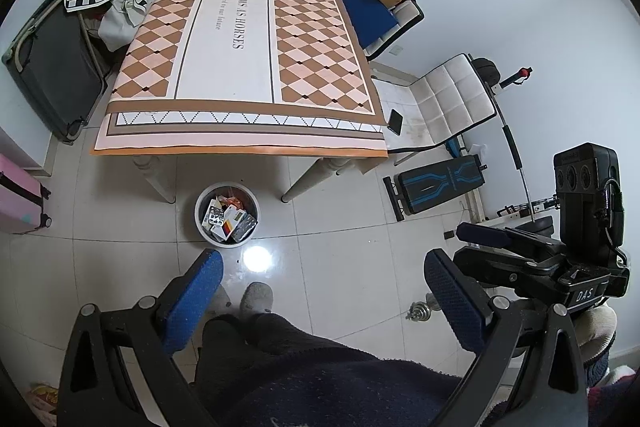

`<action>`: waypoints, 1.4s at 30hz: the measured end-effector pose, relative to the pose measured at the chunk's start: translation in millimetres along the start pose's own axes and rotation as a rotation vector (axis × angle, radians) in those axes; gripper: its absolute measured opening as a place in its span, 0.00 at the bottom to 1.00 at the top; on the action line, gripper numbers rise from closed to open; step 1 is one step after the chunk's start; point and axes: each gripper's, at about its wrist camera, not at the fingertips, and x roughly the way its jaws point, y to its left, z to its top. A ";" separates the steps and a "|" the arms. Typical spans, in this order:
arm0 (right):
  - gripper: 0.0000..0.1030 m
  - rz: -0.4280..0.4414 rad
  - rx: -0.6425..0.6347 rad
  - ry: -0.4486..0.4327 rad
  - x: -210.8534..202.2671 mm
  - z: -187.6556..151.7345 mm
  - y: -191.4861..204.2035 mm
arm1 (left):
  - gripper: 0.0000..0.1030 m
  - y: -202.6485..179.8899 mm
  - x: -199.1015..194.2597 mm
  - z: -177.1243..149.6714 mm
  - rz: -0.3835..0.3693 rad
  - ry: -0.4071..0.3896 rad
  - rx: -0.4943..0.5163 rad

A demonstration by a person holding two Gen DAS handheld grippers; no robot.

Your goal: Collect trash

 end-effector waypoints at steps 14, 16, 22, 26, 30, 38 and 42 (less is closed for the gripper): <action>1.00 0.000 -0.001 0.002 -3.7 0.7 2.1 | 1.00 0.5 -2.6 -0.7 0.003 -0.003 0.003; 1.00 0.002 -0.001 0.003 -3.2 -0.2 3.4 | 1.00 -0.1 -2.8 -0.4 0.005 -0.004 0.003; 1.00 0.003 -0.001 0.003 -4.0 -1.5 5.8 | 1.00 0.8 -3.9 -1.0 0.003 -0.003 0.004; 1.00 0.001 -0.006 -0.003 -6.4 -2.5 7.7 | 1.00 1.0 -4.1 -1.1 0.002 -0.004 0.004; 1.00 -0.001 -0.006 -0.006 -8.2 -2.1 8.2 | 1.00 0.4 -6.0 -0.8 0.001 -0.005 0.005; 1.00 0.001 -0.006 -0.001 -8.9 0.2 6.9 | 1.00 -2.0 -7.0 -0.1 0.000 -0.001 0.004; 1.00 0.002 -0.006 0.002 -8.9 1.2 4.0 | 1.00 -9.7 -8.8 0.5 -0.004 -0.008 0.016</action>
